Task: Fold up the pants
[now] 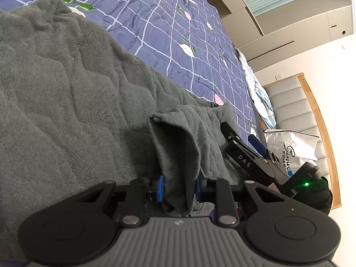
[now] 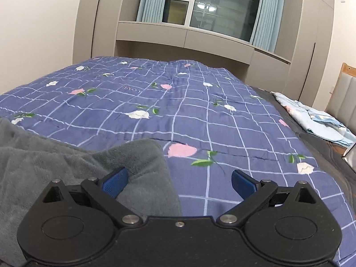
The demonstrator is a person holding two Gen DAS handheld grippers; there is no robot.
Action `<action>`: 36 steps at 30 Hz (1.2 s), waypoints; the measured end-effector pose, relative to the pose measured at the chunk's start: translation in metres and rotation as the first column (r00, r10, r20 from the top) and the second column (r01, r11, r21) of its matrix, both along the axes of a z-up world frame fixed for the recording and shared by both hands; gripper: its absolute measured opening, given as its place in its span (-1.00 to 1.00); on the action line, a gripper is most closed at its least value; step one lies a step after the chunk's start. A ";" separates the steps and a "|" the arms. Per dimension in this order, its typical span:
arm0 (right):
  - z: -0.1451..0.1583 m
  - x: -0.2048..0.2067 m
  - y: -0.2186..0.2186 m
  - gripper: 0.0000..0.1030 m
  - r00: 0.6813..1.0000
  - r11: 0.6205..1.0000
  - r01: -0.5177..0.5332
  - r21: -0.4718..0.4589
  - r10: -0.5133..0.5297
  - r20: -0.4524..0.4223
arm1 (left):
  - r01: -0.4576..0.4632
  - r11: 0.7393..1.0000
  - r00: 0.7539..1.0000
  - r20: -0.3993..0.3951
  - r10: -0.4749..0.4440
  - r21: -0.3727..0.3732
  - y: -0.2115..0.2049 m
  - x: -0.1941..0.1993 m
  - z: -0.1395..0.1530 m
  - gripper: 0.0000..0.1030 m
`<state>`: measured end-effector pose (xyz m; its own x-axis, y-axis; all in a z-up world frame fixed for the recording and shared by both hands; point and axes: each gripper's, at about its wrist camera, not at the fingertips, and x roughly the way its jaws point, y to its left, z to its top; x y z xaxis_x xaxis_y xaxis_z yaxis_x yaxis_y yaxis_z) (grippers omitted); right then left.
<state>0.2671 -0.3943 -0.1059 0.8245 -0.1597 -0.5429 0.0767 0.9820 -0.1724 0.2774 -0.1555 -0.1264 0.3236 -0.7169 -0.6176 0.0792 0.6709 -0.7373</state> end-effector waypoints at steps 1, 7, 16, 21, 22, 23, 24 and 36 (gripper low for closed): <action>0.004 -0.002 0.001 0.94 1.000 1.000 0.002 0.006 -0.002 0.003 | -0.001 1.000 1.000 0.001 0.001 0.001 0.000 -0.001 0.001 -0.46; 0.012 -0.028 0.009 0.98 1.000 1.000 -0.017 -0.014 0.017 0.007 | -0.005 1.000 1.000 -0.003 0.005 0.005 0.001 -0.003 -0.002 -0.46; 0.013 -0.036 0.015 0.98 1.000 1.000 -0.014 -0.009 0.014 0.004 | -0.003 1.000 0.997 0.072 0.001 0.023 -0.003 -0.010 0.018 -0.81; 0.029 -0.046 0.027 0.98 0.998 0.998 -0.052 -0.037 0.053 0.034 | 0.018 0.998 0.987 0.160 -0.027 0.058 -0.002 -0.016 0.049 -0.82; 0.033 -0.048 0.029 0.98 0.998 0.998 -0.056 -0.039 0.058 0.040 | 0.024 0.998 0.985 0.169 -0.033 0.059 -0.001 -0.017 0.055 -0.82; 0.037 -0.050 0.032 0.98 0.997 0.997 -0.059 -0.039 0.061 0.047 | 0.030 0.998 0.984 0.174 -0.039 0.057 0.002 -0.018 0.059 -0.82; 0.042 -0.052 0.034 0.98 0.996 0.997 -0.062 -0.036 0.064 0.056 | 0.035 0.998 0.983 0.180 -0.044 0.053 0.006 -0.019 0.064 -0.82; 0.071 -0.070 0.102 0.98 0.966 0.970 -0.240 -0.037 0.242 0.090 | -0.003 0.992 0.985 0.171 -0.019 0.128 0.093 -0.037 0.091 -0.83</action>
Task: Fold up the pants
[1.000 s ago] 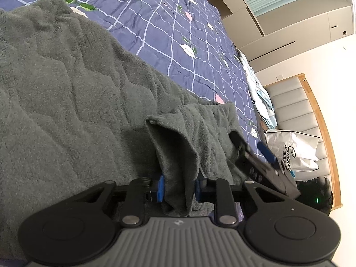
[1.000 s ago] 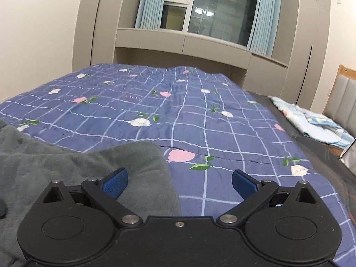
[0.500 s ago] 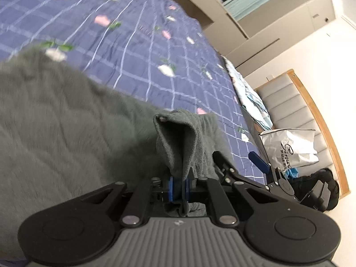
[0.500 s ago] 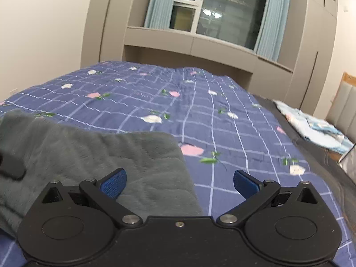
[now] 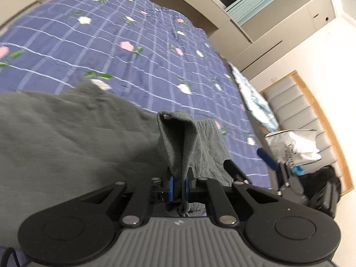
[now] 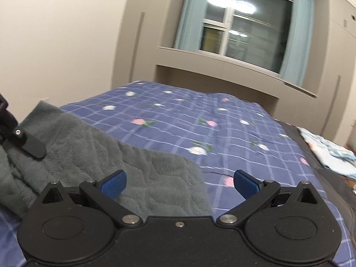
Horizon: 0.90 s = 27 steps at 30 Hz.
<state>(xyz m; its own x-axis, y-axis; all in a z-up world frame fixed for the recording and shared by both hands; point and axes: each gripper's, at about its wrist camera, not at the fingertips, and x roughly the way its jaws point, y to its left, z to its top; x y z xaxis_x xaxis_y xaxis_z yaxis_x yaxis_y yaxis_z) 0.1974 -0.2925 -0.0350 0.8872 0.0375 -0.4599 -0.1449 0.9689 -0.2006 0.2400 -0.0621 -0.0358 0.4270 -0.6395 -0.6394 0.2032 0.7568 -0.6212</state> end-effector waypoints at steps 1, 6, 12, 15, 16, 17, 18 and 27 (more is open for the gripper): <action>0.000 0.000 0.006 0.98 1.000 1.000 -0.016 -0.007 0.016 -0.001 | -0.001 1.000 1.000 0.001 0.001 0.018 0.006 -0.002 0.000 -0.83; -0.012 0.006 0.033 0.98 0.997 0.997 -0.067 -0.036 0.066 -0.032 | -0.019 0.997 1.000 -0.015 0.020 0.080 0.024 -0.002 -0.013 -0.83; -0.034 0.015 0.040 0.98 0.994 0.997 -0.068 -0.042 0.064 -0.083 | -0.005 0.992 0.999 -0.042 0.011 0.129 0.024 -0.003 -0.037 -0.82; -0.045 0.017 0.036 0.98 0.992 0.997 -0.062 -0.051 0.056 -0.110 | -0.008 0.989 0.999 -0.047 0.015 0.149 0.024 -0.002 -0.042 -0.76; -0.047 0.017 0.034 0.98 0.992 0.997 -0.061 -0.049 0.055 -0.112 | -0.010 0.989 0.998 -0.054 0.018 0.149 0.024 -0.001 -0.043 -0.69; -0.047 0.017 0.031 0.98 0.992 0.997 -0.062 -0.043 0.057 -0.108 | -0.013 0.989 0.998 -0.061 0.022 0.150 0.025 0.001 -0.043 -0.50; -0.045 0.017 0.028 0.98 0.994 0.997 -0.064 -0.039 0.060 -0.095 | -0.022 0.987 0.997 -0.067 0.033 0.159 0.025 0.002 -0.042 -0.40; -0.040 0.058 -0.001 0.99 0.994 0.994 0.096 -0.043 -0.098 -0.048 | -0.160 0.959 0.987 0.009 0.162 0.233 0.026 0.015 -0.033 0.55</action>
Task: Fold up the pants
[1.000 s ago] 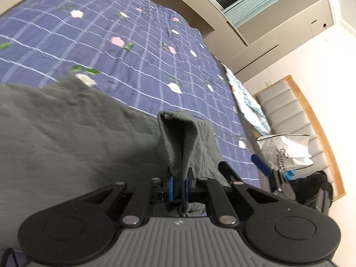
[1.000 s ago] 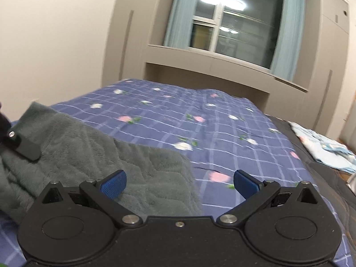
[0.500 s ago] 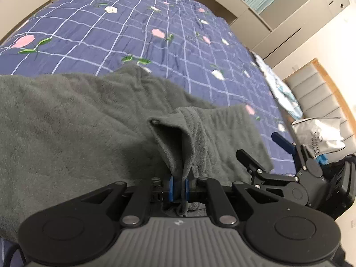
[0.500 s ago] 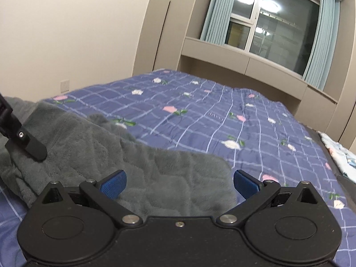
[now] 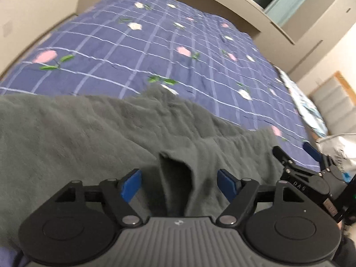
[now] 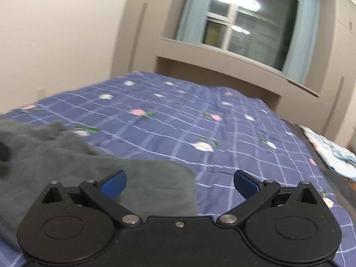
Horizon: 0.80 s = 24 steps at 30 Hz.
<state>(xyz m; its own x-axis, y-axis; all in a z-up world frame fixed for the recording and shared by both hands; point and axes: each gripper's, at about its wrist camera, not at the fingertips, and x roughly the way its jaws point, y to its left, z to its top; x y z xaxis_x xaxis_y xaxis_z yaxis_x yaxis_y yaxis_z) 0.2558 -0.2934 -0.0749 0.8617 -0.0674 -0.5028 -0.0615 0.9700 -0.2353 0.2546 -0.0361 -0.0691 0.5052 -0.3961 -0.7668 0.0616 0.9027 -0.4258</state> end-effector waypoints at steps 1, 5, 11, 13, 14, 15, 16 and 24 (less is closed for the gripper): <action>-0.004 0.006 -0.003 0.99 1.000 1.000 0.022 -0.006 -0.022 -0.014 | -0.010 1.000 1.000 -0.006 0.010 0.013 0.000 0.001 -0.003 0.55; -0.025 0.016 -0.011 0.99 0.996 0.998 0.063 0.022 -0.061 -0.067 | 0.010 0.998 1.000 -0.024 -0.008 0.069 -0.004 0.005 -0.017 0.55; -0.032 0.011 -0.008 0.99 0.997 0.998 0.057 0.006 -0.056 -0.057 | 0.061 0.991 0.998 0.002 -0.062 0.120 -0.014 0.000 -0.017 0.68; -0.025 0.006 -0.007 0.99 0.997 0.998 0.056 0.001 -0.056 -0.047 | 0.058 0.993 0.998 -0.016 -0.056 0.101 -0.012 0.001 -0.014 0.70; -0.021 0.000 -0.006 0.99 0.998 0.999 0.052 -0.001 -0.052 -0.039 | 0.053 0.995 0.998 -0.028 -0.051 0.083 -0.009 0.000 -0.012 0.74; -0.018 -0.006 -0.004 0.99 0.999 0.999 0.042 -0.001 -0.042 -0.029 | 0.050 0.996 0.998 -0.034 -0.048 0.074 -0.007 -0.001 -0.011 0.74; -0.015 -0.013 -0.003 0.99 0.999 1.000 0.030 -0.001 -0.030 -0.024 | 0.051 0.996 0.998 -0.035 -0.049 0.077 -0.006 -0.002 -0.012 0.74; -0.019 -0.038 0.002 0.99 0.997 0.999 0.041 0.011 -0.040 -0.068 | 0.069 0.990 0.997 -0.048 -0.064 0.122 -0.010 -0.013 -0.006 0.89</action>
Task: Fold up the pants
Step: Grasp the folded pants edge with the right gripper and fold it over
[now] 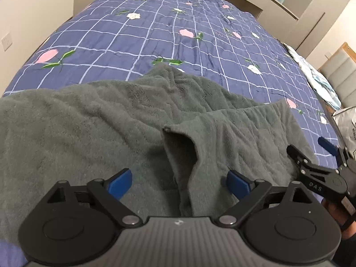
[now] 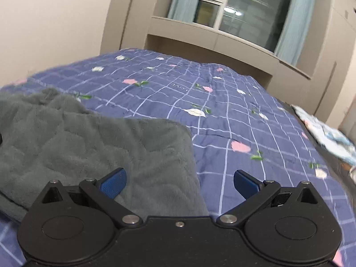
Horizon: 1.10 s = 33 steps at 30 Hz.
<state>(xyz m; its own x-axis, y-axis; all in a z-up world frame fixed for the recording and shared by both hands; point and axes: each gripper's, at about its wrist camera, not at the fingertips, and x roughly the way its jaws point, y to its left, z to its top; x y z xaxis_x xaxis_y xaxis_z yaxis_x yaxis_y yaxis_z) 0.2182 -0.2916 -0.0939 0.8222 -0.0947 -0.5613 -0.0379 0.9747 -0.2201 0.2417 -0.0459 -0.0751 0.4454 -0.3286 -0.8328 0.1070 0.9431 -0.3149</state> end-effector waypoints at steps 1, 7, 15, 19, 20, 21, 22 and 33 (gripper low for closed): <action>0.004 -0.005 0.001 0.99 1.000 1.000 -0.010 0.011 0.009 0.011 | -0.014 1.000 1.000 -0.005 0.014 -0.009 0.003 -0.001 0.003 0.95; 0.019 -0.045 0.031 0.99 0.979 0.984 -0.179 -0.016 0.180 0.094 | -0.116 0.993 0.993 0.020 0.117 -0.020 0.031 -0.022 0.025 0.99; 0.017 -0.075 0.089 0.58 0.902 0.903 -0.421 -0.080 0.427 0.065 | -0.235 0.972 0.969 0.072 0.236 -0.020 0.077 -0.075 0.042 0.99; 0.014 -0.081 0.106 0.11 0.875 0.874 -0.479 -0.081 0.483 0.035 | -0.277 0.960 0.958 0.070 0.279 -0.030 0.096 -0.100 0.039 0.99; 0.013 -0.082 0.110 0.01 0.870 0.868 -0.489 -0.091 0.493 0.026 | -0.284 0.958 0.956 0.068 0.286 -0.034 0.099 -0.105 0.037 0.99; 0.011 -0.081 0.115 -0.03 0.865 0.861 -0.497 -0.106 0.501 0.015 | -0.288 0.957 0.955 0.066 0.290 -0.039 0.103 -0.109 0.036 0.99; 0.010 -0.080 0.119 -0.09 0.861 0.855 -0.505 -0.117 0.509 0.004 | -0.297 0.954 0.952 0.062 0.299 -0.044 0.107 -0.113 0.033 0.99; 0.029 -0.095 0.121 -0.88 0.859 0.853 -0.510 -0.109 0.512 -0.004 | -0.365 0.925 0.928 0.035 0.370 -0.104 0.138 -0.133 0.018 0.99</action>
